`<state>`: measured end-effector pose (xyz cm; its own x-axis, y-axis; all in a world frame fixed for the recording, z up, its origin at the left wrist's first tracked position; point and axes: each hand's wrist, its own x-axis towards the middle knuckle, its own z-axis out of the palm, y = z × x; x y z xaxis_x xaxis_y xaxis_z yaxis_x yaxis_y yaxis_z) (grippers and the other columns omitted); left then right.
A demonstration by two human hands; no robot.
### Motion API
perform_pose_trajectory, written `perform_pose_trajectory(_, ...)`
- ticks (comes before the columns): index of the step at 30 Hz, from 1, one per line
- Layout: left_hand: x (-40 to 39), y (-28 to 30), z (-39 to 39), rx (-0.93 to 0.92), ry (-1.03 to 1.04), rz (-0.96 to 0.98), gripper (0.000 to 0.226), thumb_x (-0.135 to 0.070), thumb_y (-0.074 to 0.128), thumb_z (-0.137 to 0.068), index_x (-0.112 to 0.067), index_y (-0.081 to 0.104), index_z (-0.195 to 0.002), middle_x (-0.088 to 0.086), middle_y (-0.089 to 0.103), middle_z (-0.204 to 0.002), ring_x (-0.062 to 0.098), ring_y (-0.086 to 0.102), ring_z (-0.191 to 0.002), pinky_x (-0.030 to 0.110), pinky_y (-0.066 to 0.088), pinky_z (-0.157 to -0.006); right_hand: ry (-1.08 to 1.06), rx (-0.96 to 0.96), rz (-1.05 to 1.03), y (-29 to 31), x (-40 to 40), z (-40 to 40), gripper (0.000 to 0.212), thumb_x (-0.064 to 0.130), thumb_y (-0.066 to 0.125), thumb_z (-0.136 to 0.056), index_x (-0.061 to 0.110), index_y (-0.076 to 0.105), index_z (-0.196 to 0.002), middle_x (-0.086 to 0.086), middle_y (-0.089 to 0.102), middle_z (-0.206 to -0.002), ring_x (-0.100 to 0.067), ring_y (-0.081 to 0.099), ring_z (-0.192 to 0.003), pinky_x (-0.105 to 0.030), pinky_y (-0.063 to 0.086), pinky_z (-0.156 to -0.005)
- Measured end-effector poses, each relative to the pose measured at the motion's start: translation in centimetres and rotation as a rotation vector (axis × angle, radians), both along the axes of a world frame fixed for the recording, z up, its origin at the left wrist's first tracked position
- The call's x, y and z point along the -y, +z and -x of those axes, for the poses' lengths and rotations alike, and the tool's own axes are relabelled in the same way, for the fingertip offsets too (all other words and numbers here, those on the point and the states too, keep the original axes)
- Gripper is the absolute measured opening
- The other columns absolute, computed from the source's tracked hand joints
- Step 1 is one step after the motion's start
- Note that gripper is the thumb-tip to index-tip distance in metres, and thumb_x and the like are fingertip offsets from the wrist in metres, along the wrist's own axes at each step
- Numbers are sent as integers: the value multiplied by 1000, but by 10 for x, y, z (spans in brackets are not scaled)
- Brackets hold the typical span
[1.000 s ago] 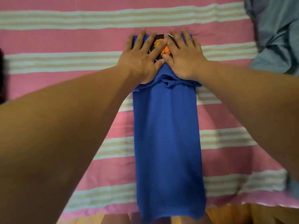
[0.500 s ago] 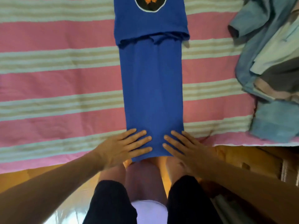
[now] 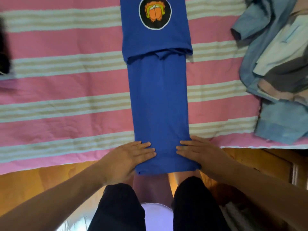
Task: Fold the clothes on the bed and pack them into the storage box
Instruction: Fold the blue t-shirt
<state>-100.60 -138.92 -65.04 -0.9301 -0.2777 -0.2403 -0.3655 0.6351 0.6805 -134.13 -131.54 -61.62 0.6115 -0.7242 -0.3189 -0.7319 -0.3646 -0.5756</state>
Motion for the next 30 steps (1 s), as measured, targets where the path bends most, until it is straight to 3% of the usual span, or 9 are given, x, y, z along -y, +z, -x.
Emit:
perform_pose_trajectory(3,48,50,39,-57,799,-503,17,-26,59,-97,-24,71,-109,-8,74,-106,3,64,-99,23,47,-91,-590,162,-155,21,54,-5,21,12,59,-79,11,73,-95,-8,73,-88,-19,69,-83,-30,52,-75)
perform_pose_trajectory(4,74,58,53,-81,1019,-667,14,-25,59,-100,-22,72,-100,-8,74,-97,2,64,-89,24,49,-84,-824,212,-201,25,81,-7,15,12,59,-85,9,72,-94,-9,70,-82,-10,64,-73,-23,50,-68)
perform_pose_trajectory(7,143,53,83,-88,1219,-895,20,-35,62,-99,-21,71,-109,-5,76,-110,12,71,-100,32,58,-88,-1143,305,-359,15,162,-9,12,25,65,-96,14,67,-101,7,69,-84,6,60,-69,-11,45,-60)
perform_pose_trajectory(11,152,15,97,98,1556,-967,29,-33,67,-90,-7,67,-101,13,74,-108,34,70,-98,46,58,-85,-1294,148,-399,-23,189,-18,29,35,63,-94,5,65,-93,-8,69,-83,-26,67,-79,-36,55,-68)
perform_pose_trajectory(15,107,22,100,237,1567,-746,23,-27,61,-98,-4,65,-96,13,71,-96,31,67,-85,43,56,-74,-1303,-106,-412,-23,145,-34,34,35,53,-100,14,50,-74,-5,57,-71,-28,55,-68,-38,42,-60)
perform_pose_trajectory(17,85,29,96,245,1537,-696,23,-27,57,-101,-7,62,-91,8,68,-88,28,63,-77,37,50,-65,-1308,-79,-417,-19,119,-39,32,34,52,-102,18,49,-75,-2,57,-71,-23,55,-66,-36,43,-58)
perform_pose_trajectory(21,82,26,86,186,1581,-671,19,-31,57,-101,-13,61,-104,4,68,-95,28,67,-92,36,52,-72,-1351,-3,-334,-16,109,-35,26,32,57,-100,18,51,-79,1,52,-66,-16,47,-60,-33,41,-57)
perform_pose_trajectory(26,99,22,68,99,1117,-17,38,-26,58,-100,-14,52,-135,3,58,-125,21,60,-107,38,52,-86,-1280,46,-287,-18,125,-26,16,33,61,-98,19,57,-92,-2,59,-77,-16,54,-69,-29,44,-61)
perform_pose_trajectory(30,134,5,78,113,1137,-174,46,-34,61,-96,-21,49,-139,2,59,-120,17,58,-101,37,51,-85,-1425,257,-361,-19,145,-25,18,37,70,-92,31,57,-104,-2,68,-97,-16,68,-88,-37,57,-74)
